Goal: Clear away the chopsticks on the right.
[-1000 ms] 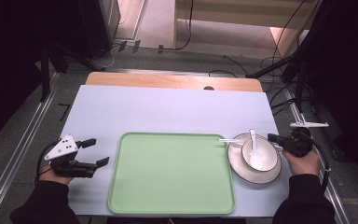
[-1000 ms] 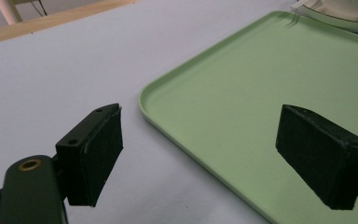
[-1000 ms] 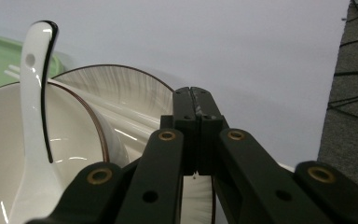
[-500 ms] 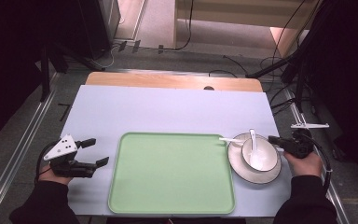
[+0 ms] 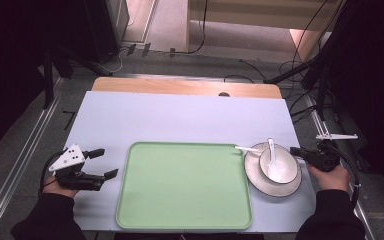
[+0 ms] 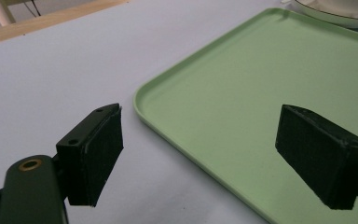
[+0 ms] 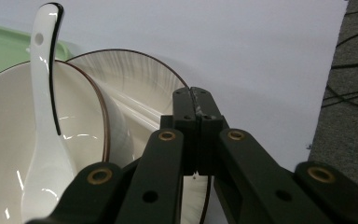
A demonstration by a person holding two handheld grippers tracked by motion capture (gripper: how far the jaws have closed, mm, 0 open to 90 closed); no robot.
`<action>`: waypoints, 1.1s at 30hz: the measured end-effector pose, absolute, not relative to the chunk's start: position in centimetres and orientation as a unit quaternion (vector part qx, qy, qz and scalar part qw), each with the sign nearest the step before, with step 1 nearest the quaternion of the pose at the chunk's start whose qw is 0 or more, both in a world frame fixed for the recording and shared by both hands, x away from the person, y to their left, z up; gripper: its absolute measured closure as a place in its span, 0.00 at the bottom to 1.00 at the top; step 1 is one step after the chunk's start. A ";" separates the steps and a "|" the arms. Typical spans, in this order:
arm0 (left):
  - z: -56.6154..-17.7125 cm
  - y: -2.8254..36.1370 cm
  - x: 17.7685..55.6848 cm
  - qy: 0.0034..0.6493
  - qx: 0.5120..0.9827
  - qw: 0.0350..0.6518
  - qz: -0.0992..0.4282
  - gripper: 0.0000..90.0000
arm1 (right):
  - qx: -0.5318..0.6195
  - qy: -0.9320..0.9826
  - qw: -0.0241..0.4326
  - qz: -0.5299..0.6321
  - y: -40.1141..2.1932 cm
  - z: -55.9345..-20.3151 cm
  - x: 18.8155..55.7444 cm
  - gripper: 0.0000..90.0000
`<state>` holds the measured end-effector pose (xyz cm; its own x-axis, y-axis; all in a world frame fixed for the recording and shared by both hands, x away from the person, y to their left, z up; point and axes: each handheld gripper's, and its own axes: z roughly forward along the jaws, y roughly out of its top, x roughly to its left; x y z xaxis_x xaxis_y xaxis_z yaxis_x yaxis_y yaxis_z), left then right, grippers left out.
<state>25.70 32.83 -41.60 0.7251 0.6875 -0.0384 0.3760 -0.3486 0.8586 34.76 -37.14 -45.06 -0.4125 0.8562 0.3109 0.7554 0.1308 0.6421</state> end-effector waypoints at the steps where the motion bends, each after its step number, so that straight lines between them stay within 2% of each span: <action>1: -41.6 32.8 25.7 0.330 0.805 0.464 0.167 0.17 | 0.538 0.750 0.069 0.380 -37.0 -45.2 34.9 1.00; 33: -41.6 32.4 26.1 0.323 0.809 0.464 0.163 0.17 | 0.527 0.766 0.055 0.362 -37.6 -45.1 32.7 1.00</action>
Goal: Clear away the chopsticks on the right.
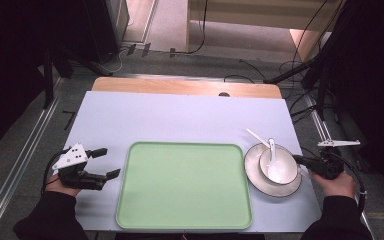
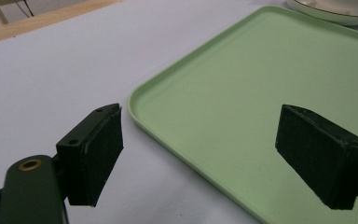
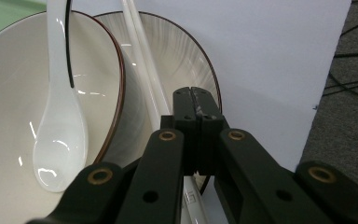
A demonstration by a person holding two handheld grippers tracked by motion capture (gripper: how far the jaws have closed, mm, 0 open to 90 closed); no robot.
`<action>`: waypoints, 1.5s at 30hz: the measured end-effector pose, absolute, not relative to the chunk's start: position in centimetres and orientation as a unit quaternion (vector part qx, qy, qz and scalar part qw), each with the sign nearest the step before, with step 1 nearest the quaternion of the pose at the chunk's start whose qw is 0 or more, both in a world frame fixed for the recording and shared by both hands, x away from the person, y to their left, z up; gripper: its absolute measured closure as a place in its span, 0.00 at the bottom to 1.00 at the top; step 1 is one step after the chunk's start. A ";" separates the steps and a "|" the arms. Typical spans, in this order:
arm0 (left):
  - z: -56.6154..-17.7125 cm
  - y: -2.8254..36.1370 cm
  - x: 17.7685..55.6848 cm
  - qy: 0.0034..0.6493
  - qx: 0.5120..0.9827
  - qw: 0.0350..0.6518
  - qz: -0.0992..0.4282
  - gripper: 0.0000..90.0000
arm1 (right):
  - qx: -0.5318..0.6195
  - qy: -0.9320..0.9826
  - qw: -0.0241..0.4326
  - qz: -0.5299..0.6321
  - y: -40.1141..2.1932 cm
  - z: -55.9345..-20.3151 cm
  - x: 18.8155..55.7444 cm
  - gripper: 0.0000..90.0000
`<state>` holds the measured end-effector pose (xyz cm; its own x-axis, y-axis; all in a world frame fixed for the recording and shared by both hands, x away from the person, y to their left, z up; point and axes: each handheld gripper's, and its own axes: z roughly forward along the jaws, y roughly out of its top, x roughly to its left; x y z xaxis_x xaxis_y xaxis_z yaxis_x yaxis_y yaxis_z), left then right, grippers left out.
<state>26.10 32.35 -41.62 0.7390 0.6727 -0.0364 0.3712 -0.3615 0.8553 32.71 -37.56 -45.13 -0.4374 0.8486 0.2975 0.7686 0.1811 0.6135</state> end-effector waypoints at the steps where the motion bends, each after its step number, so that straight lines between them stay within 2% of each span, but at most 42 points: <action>1: -41.6 32.4 26.1 0.323 0.809 0.464 0.163 0.17 | 0.527 0.766 0.056 0.363 -37.6 -45.1 32.7 1.00; 45: -41.6 32.3 26.2 0.321 0.810 0.464 0.158 0.17 | 0.528 0.766 0.053 0.362 -38.0 -44.7 31.5 1.00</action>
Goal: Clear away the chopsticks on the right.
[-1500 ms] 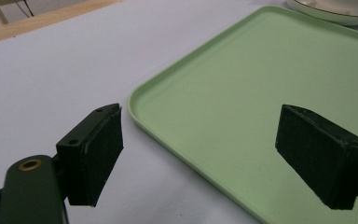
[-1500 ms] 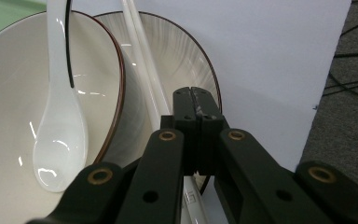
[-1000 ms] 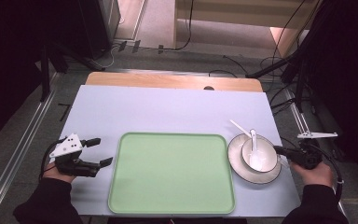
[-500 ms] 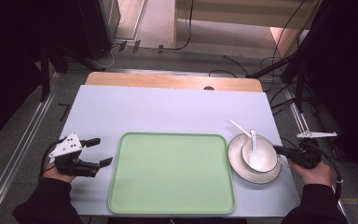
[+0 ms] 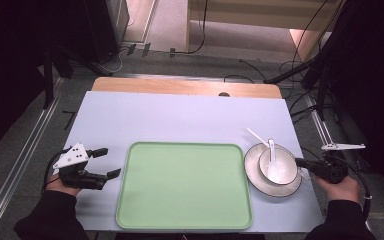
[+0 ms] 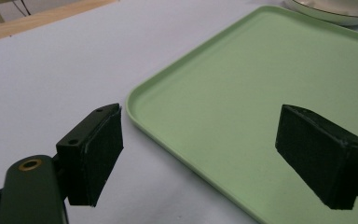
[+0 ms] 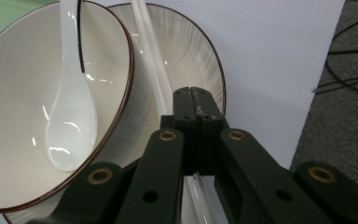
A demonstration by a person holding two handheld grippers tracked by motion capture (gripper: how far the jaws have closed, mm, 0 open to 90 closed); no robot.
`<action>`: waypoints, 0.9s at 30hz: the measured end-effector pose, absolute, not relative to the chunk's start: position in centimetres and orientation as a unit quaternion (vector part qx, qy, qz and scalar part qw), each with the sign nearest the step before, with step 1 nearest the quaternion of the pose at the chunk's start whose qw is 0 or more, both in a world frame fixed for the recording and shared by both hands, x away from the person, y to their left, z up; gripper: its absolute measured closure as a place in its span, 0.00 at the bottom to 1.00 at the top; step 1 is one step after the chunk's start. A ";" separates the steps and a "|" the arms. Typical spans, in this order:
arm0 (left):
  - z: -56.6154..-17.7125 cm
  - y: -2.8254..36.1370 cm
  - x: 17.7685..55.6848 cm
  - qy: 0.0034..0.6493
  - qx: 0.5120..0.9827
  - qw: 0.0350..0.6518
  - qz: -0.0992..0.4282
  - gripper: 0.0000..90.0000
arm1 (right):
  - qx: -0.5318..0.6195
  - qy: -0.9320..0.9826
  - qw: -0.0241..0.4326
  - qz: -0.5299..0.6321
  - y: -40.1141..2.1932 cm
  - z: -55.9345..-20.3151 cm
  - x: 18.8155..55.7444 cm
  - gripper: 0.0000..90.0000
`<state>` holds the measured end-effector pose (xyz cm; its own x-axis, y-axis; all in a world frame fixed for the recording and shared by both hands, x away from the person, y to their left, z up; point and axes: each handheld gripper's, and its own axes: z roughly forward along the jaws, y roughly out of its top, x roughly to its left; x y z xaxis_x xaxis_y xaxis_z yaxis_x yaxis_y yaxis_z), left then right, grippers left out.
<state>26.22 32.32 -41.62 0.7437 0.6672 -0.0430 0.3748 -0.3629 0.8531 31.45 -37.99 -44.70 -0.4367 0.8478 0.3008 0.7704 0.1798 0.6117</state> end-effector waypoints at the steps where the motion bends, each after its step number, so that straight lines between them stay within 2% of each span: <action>1: -41.6 32.3 26.2 0.322 0.810 0.464 0.158 0.17 | 0.529 0.766 0.053 0.361 -38.0 -44.7 31.4 1.00; 8: -41.6 32.3 26.2 0.322 0.810 0.464 0.157 0.17 | 0.532 0.762 0.056 0.365 -38.3 -44.4 31.1 0.97; 12: -41.6 32.3 26.3 0.321 0.811 0.463 0.157 0.17 | 0.532 0.757 0.069 0.373 -38.7 -43.6 30.8 0.87; 15: -41.6 32.3 26.3 0.321 0.812 0.462 0.157 0.17 | 0.527 0.758 0.081 0.375 -38.7 -43.1 30.7 0.68; 17: -41.6 32.3 26.3 0.321 0.812 0.462 0.157 0.17 | 0.526 0.759 0.088 0.374 -38.6 -43.0 30.6 0.67; 18: -41.6 32.3 26.3 0.321 0.812 0.462 0.157 0.17 | 0.522 0.761 0.090 0.375 -38.6 -43.0 30.7 0.66; 19: -41.6 32.3 26.3 0.321 0.812 0.462 0.157 0.17 | 0.514 0.767 0.092 0.372 -38.3 -43.0 30.7 0.71; 21: -41.6 32.3 26.3 0.321 0.812 0.462 0.157 0.17 | 0.509 0.771 0.091 0.371 -38.2 -43.1 30.7 0.73; 24: -41.6 32.3 26.3 0.321 0.812 0.461 0.157 0.17 | 0.502 0.785 0.076 0.355 -37.7 -43.8 31.0 0.82; 27: -41.6 32.3 26.3 0.321 0.812 0.461 0.157 0.17 | 0.501 0.790 0.069 0.345 -37.6 -44.3 31.2 0.85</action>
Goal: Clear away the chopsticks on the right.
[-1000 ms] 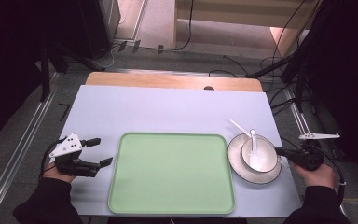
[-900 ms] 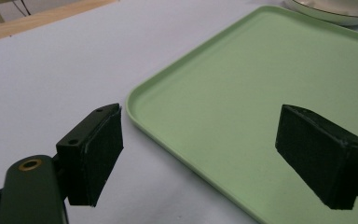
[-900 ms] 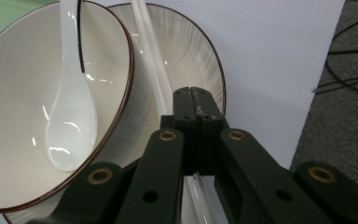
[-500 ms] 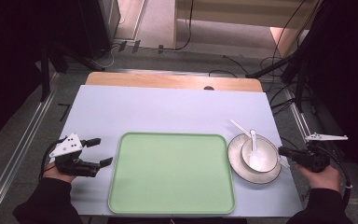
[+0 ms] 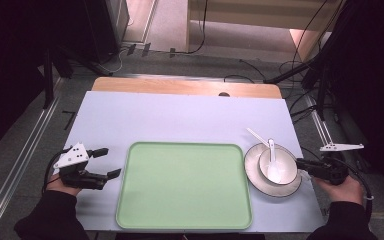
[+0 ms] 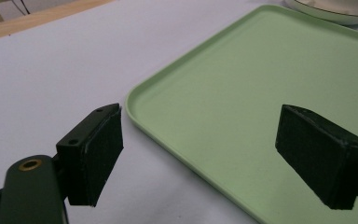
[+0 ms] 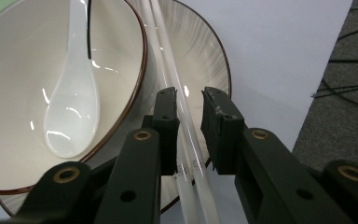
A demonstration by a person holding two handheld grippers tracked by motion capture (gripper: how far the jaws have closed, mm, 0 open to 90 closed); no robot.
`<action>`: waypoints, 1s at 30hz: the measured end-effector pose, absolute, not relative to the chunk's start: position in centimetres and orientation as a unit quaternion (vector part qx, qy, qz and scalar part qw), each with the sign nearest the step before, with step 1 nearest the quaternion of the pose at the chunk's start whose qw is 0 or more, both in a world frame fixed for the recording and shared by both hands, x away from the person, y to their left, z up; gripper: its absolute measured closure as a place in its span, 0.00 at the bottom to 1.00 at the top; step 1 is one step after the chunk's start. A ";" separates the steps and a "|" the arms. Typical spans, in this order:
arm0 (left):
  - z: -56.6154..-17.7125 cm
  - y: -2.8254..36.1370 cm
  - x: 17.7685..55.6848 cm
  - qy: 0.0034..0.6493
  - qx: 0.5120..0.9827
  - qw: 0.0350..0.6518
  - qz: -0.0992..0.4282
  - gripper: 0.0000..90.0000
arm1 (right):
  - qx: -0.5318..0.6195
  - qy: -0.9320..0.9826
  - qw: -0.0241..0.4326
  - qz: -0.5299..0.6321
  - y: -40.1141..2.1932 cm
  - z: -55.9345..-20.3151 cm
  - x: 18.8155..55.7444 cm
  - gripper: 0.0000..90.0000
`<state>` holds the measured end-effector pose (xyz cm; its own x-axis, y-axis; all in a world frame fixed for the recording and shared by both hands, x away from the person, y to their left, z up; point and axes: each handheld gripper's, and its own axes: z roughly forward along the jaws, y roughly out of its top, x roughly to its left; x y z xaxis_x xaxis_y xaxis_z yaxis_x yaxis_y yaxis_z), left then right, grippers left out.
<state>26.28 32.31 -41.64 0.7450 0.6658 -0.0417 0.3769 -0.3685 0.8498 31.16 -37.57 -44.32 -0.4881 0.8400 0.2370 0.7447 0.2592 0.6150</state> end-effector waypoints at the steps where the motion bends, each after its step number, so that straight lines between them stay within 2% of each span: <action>1: -41.6 32.3 26.3 0.321 0.812 0.461 0.156 0.17 | 0.501 0.790 0.069 0.345 -37.6 -44.3 31.2 0.85; 7: -41.7 32.2 26.4 0.321 0.812 0.462 0.156 0.17 | 0.509 0.787 0.063 0.343 -38.0 -44.7 31.3 0.90; 30: -41.7 32.1 26.4 0.319 0.814 0.460 0.157 0.17 | 0.487 0.798 0.056 0.350 -38.1 -45.2 32.2 0.91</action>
